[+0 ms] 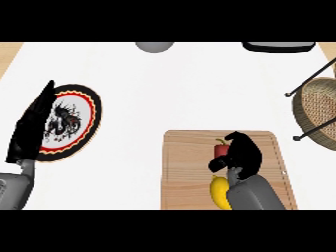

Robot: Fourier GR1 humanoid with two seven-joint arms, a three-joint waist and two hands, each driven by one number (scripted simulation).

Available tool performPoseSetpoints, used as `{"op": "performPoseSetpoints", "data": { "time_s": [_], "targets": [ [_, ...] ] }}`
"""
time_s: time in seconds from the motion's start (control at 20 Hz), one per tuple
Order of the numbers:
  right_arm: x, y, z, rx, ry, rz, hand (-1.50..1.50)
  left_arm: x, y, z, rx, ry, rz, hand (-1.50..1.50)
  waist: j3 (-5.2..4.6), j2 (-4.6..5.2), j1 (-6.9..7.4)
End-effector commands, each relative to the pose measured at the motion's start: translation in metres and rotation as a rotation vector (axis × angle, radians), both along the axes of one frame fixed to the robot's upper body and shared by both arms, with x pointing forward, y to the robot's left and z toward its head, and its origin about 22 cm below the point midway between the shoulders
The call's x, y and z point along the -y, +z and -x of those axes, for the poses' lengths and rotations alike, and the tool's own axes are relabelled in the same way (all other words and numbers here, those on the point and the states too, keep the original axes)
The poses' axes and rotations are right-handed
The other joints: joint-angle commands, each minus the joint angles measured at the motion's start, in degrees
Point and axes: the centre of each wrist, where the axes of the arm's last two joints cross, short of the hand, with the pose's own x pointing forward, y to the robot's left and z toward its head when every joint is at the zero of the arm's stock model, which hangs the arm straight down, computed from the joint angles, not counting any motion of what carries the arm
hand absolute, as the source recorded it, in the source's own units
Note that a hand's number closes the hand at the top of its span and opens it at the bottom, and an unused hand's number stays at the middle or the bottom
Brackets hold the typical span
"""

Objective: Pick the bell pepper from the cutting board and place it in the tiered basket

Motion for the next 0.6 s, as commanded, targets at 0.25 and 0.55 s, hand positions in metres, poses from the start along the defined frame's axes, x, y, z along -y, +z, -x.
{"op": "performPoseSetpoints", "data": {
  "time_s": [0.25, 0.55],
  "targets": [
    [-0.012, -0.002, -0.012, -0.009, -0.108, 0.0, 1.5, 0.017, -0.009, 0.012, 0.006, 0.0, 0.0, 0.0, 0.25, 0.2, -0.06],
    [-0.016, 0.038, -0.012, 0.126, -0.151, -0.036, 1.5, -0.013, 0.002, 0.005, 0.007, 0.02, 0.004, 0.0, 0.18, -0.01, -0.68]
  ]
}}
